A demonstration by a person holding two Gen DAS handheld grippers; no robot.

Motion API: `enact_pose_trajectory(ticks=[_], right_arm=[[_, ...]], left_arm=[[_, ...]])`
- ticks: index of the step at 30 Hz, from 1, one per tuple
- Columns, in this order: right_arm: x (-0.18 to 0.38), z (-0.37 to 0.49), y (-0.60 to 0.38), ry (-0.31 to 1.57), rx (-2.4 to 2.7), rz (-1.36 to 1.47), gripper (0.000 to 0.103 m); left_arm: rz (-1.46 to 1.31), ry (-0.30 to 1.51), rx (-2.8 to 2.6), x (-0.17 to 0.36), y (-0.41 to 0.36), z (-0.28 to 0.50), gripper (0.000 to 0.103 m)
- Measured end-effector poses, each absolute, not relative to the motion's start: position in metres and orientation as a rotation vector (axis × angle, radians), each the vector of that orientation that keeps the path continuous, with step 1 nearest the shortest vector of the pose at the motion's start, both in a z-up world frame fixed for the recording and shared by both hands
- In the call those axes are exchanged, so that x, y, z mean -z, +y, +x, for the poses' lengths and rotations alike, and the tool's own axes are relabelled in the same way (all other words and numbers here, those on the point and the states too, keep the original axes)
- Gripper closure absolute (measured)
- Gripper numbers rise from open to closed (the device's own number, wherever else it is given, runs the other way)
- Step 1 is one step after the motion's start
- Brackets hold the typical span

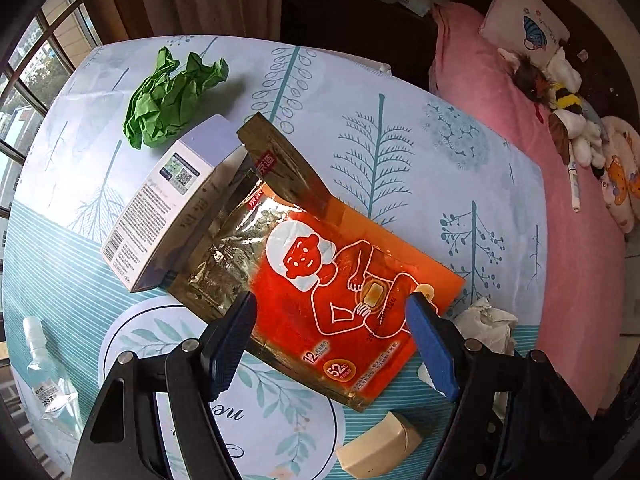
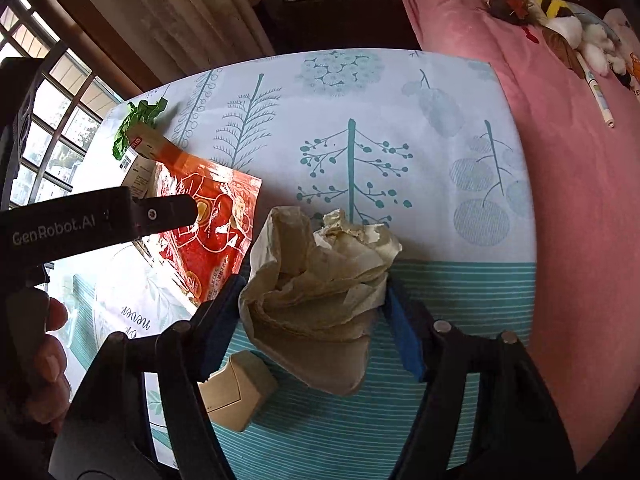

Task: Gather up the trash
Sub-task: 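Move the left tool to the orange snack packet while the right tool approaches the crumpled tissue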

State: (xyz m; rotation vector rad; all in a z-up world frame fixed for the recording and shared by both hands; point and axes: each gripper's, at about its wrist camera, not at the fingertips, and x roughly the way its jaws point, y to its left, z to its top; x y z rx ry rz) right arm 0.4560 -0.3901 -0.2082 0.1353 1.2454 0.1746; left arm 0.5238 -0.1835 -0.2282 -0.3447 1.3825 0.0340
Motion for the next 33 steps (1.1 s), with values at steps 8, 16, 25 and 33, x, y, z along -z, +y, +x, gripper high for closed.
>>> enact_pose_trajectory(ticks=[8, 16, 25, 33], right_arm=[[0.207, 0.449, -0.397, 1.255, -0.175, 0.147, 0.037], [0.208, 0.448, -0.396, 1.27, -0.189, 0.148, 0.037], [0.21, 0.457, -0.377, 1.31, -0.211, 0.115, 0.032], [0.214, 0.458, -0.37, 1.322, -0.215, 0.099, 0.028]], left_arm=[[-0.345, 1.396, -0.155, 0.258, -0.182, 0.54, 0.025], [-0.186, 1.417, -0.115, 0.264, -0.187, 0.514, 0.025], [-0.14, 1.452, -0.063, 0.266, -0.195, 0.503, 0.023], [-0.109, 1.461, -0.059, 0.271, -0.201, 0.493, 0.017]])
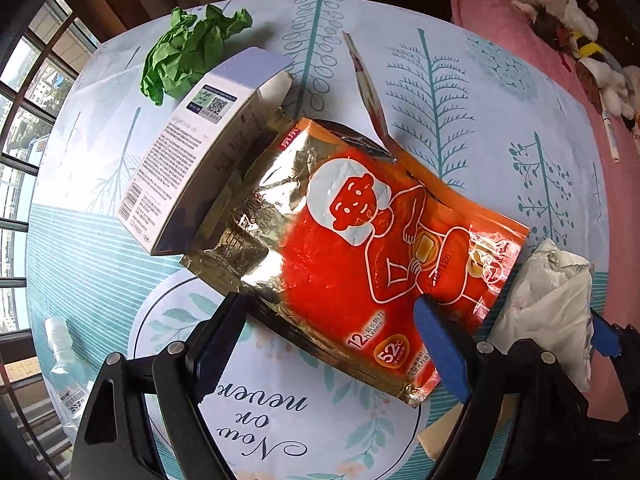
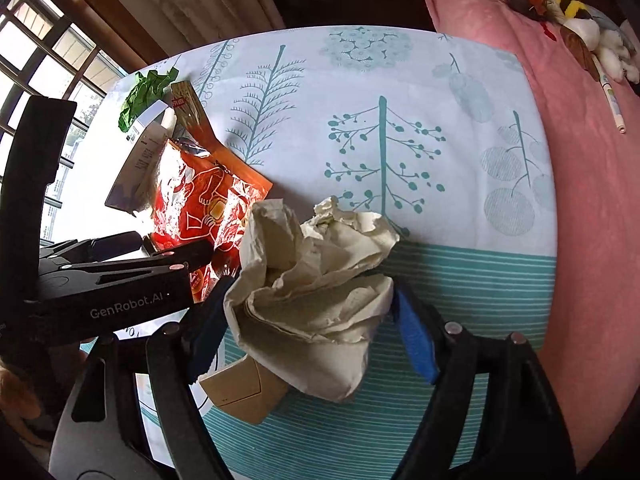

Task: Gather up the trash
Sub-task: 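Move the left tool to the orange snack packet while the right tool approaches the crumpled tissue, then grasp the orange snack packet with the left tool while the right tool grasps the crumpled tissue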

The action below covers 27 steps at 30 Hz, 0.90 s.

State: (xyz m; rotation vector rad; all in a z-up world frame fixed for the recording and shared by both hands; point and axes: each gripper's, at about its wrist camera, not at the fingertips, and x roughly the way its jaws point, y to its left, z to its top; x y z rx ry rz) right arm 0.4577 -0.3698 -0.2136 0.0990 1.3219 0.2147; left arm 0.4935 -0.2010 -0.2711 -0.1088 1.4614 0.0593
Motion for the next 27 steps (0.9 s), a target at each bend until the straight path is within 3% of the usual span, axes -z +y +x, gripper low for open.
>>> enact_pose_trajectory(ticks=[1, 2, 3, 5, 9, 27], right_arm=[[0.213, 0.458, -0.37, 1.32, -0.215, 0.101, 0.028], [0.213, 0.458, -0.369, 1.318, -0.215, 0.101, 0.029], [0.212, 0.457, -0.369, 1.315, -0.218, 0.105, 0.031], [0.211, 0.456, -0.368, 1.314, -0.228, 0.111, 0.033], [0.209, 0.452, -0.363, 1.299, -0.245, 0.092, 0.034], [0.182, 0.428, -0.365, 1.216, -0.232, 0.087, 0.036]], left_arm=[[-0.094, 1.45, -0.057, 0.271, -0.205, 0.495, 0.019], [-0.083, 1.433, -0.047, 0.271, -0.207, 0.499, 0.029], [-0.077, 1.415, -0.029, 0.267, -0.21, 0.499, 0.05], [-0.089, 1.405, 0.015, 0.259, -0.216, 0.499, 0.08], [-0.087, 1.37, 0.021, 0.253, -0.219, 0.49, 0.103], [-0.082, 1.278, 0.045, 0.195, -0.16, 0.441, 0.103]])
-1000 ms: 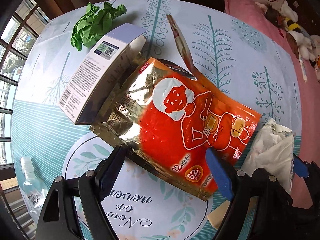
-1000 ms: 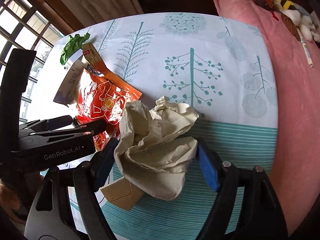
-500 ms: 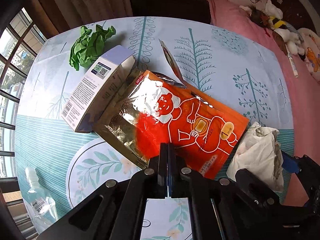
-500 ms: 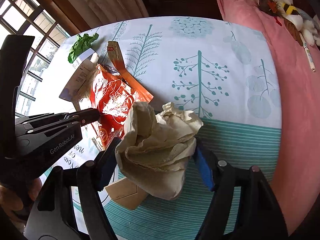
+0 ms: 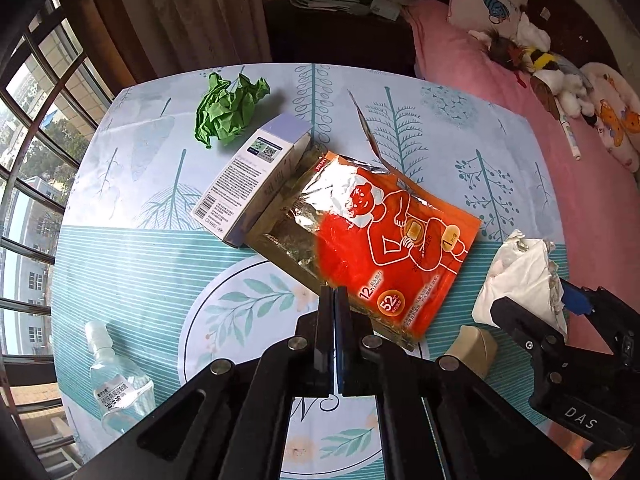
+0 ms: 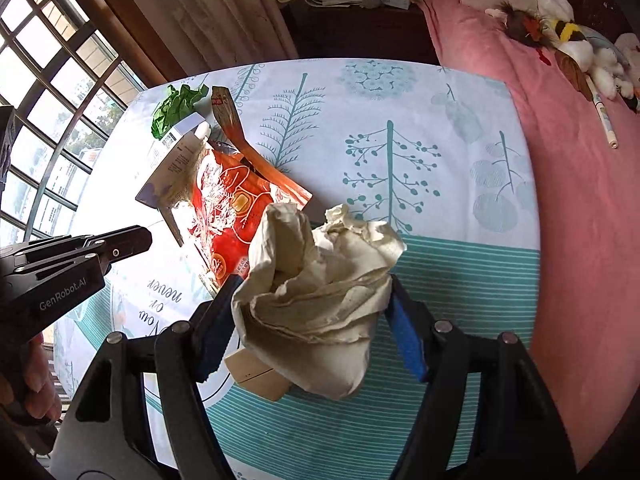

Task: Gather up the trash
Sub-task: 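Grasp the orange snack packet with the left tool while the right tool grasps the crumpled tissue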

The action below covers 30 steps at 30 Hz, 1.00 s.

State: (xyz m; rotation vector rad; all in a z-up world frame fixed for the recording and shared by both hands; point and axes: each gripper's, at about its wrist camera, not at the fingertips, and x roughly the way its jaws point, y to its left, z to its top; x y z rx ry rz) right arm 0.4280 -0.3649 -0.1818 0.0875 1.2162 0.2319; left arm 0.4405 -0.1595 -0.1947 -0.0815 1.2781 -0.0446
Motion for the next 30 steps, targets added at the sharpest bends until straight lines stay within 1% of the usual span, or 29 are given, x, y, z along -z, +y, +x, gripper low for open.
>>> enact_pose_trajectory(ticks=[6, 8, 11, 13, 14, 15, 16, 17, 18, 19, 20, 23, 25, 26, 27, 28, 30], right_arm=[[0.196, 0.438, -0.369, 1.25, -0.204, 0.085, 0.033], [0.2, 0.44, -0.374, 1.266, -0.213, 0.101, 0.029], [0.199, 0.44, -0.381, 1.264, -0.222, 0.123, 0.025], [0.197, 0.439, -0.386, 1.26, -0.227, 0.123, 0.023], [0.197, 0.438, -0.387, 1.259, -0.228, 0.12, 0.023], [0.196, 0.438, -0.389, 1.259, -0.232, 0.116, 0.023], [0.197, 0.437, -0.39, 1.264, -0.239, 0.113, 0.023], [0.197, 0.436, -0.39, 1.269, -0.246, 0.105, 0.023], [0.197, 0.435, -0.39, 1.27, -0.252, 0.098, 0.025], [0.196, 0.435, -0.389, 1.269, -0.266, 0.096, 0.034], [0.195, 0.434, -0.389, 1.265, -0.274, 0.097, 0.038], [0.192, 0.432, -0.384, 1.252, -0.286, 0.05, 0.041], [0.19, 0.431, -0.383, 1.24, -0.288, 0.034, 0.042], [0.19, 0.431, -0.383, 1.235, -0.285, 0.031, 0.044], [0.188, 0.431, -0.386, 1.226, -0.299, 0.048, 0.052], [0.188, 0.432, -0.388, 1.227, -0.302, 0.061, 0.054], [0.186, 0.433, -0.389, 1.211, -0.279, 0.033, 0.054]], left_arm=[[-0.085, 1.295, 0.029, 0.201, -0.155, 0.441, 0.103], [-0.093, 1.306, 0.026, 0.207, -0.155, 0.443, 0.103], [-0.111, 1.32, 0.026, 0.214, -0.156, 0.445, 0.103], [-0.127, 1.334, 0.025, 0.218, -0.156, 0.446, 0.098], [-0.14, 1.342, 0.028, 0.22, -0.157, 0.447, 0.092], [-0.153, 1.349, 0.029, 0.222, -0.158, 0.448, 0.081], [-0.166, 1.355, 0.029, 0.223, -0.158, 0.45, 0.073], [-0.181, 1.361, 0.03, 0.224, -0.159, 0.451, 0.056], [-0.199, 1.369, 0.032, 0.226, -0.16, 0.452, 0.042], [-0.215, 1.376, 0.032, 0.226, -0.162, 0.454, 0.038], [-0.227, 1.381, 0.029, 0.227, -0.164, 0.457, 0.032], [-0.259, 1.39, 0.007, 0.227, -0.169, 0.466, 0.013], [-0.295, 1.4, -0.019, 0.226, -0.172, 0.476, 0.012], [-0.318, 1.407, -0.036, 0.226, -0.173, 0.482, 0.008], [-0.338, 1.414, -0.06, 0.227, -0.173, 0.487, 0.004], [-0.358, 1.419, -0.089, 0.227, -0.173, 0.493, 0.004], [-0.383, 1.425, -0.15, 0.228, -0.173, 0.505, 0.003]])
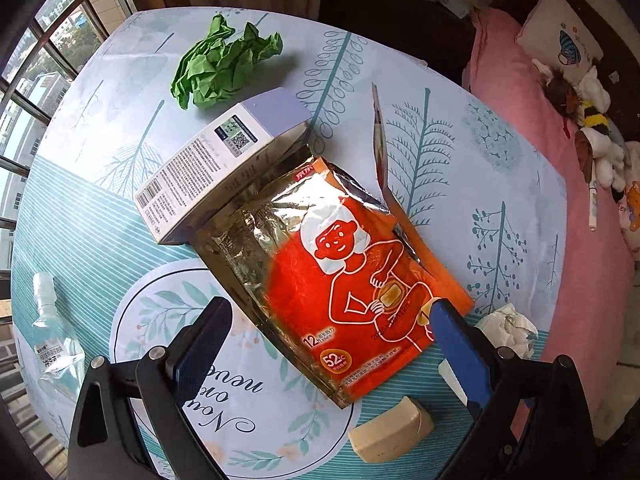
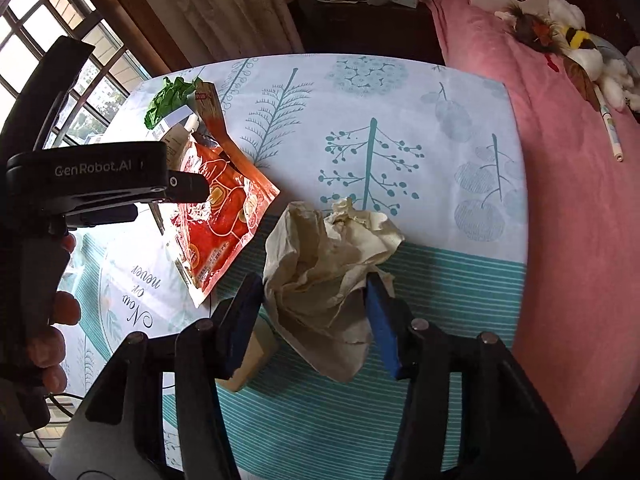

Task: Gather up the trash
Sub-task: 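Grasp the orange snack packet with the left tool while the right tool grasps the crumpled tissue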

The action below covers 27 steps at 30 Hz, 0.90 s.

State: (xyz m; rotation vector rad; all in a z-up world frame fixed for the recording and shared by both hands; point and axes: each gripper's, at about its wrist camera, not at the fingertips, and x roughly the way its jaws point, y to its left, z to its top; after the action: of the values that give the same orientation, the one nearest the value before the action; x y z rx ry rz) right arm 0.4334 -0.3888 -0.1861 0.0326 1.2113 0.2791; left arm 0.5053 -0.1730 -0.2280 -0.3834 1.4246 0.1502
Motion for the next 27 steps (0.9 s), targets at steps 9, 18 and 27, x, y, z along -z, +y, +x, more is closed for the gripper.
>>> enact_pose_trajectory(ticks=[9, 18, 27], right_arm=[[0.187, 0.446, -0.396, 1.192, -0.28, 0.049, 0.055], [0.189, 0.45, -0.402, 1.193, -0.293, 0.075, 0.055], [0.188, 0.443, -0.401, 1.196, -0.291, 0.087, 0.055]], left_arm=[[-0.406, 1.524, -0.443, 0.26, -0.179, 0.547, 0.002], [-0.37, 1.567, -0.385, 0.264, -0.201, 0.55, 0.001], [-0.316, 1.496, -0.294, 0.244, -0.212, 0.517, 0.034]])
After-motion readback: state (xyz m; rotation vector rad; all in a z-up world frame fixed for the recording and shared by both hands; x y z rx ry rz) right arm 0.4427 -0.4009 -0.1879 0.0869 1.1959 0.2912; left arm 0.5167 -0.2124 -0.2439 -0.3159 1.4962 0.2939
